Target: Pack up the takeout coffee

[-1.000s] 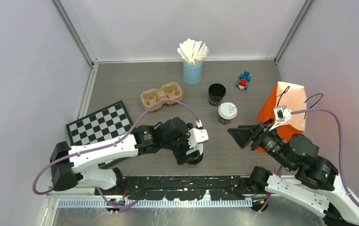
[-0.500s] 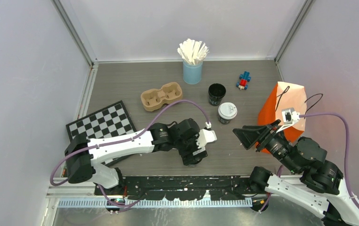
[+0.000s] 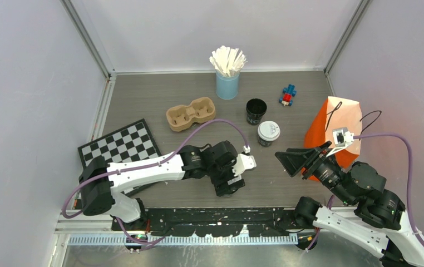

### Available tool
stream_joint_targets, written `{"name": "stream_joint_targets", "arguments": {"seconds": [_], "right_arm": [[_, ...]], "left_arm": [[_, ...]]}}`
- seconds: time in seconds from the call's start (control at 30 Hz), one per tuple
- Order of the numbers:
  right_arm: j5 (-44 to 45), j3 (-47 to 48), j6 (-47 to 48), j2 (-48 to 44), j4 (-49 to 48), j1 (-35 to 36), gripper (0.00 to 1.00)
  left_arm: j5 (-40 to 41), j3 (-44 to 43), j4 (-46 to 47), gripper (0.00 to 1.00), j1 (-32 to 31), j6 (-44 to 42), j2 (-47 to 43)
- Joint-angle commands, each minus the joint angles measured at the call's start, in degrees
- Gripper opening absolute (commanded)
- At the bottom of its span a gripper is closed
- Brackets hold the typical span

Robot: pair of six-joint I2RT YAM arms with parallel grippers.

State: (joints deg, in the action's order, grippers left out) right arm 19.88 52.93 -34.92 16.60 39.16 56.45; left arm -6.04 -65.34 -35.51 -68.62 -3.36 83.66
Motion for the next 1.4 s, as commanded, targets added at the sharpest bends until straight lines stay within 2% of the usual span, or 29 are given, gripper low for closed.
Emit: {"name": "stream_joint_targets", "arguments": {"seconds": [0.0, 0.77, 0.9, 1.37], "right_arm": [[0.8, 1.6, 0.7, 0.1, -0.6, -0.1, 0.7], [0.3, 1.5, 0.7, 0.8, 0.2, -0.1, 0.7], [0.6, 1.2, 0.9, 1.0, -0.1, 0.0, 0.7], [-0.3, 0.9, 0.7, 1.6, -0.3, -0.1, 0.7]], "left_arm": [[-0.1, -1.6, 0.2, 0.84, -0.4, 0.1, 0.3], [-0.8, -2.9, -0.4, 0.88, -0.4, -1.1, 2.4], [-1.0, -3.7, -1.1, 0.96, -0.4, -1.4, 2.6], [-2.6, -4.7, -3.7, 0.97, -0.4, -1.1, 2.4]]}}
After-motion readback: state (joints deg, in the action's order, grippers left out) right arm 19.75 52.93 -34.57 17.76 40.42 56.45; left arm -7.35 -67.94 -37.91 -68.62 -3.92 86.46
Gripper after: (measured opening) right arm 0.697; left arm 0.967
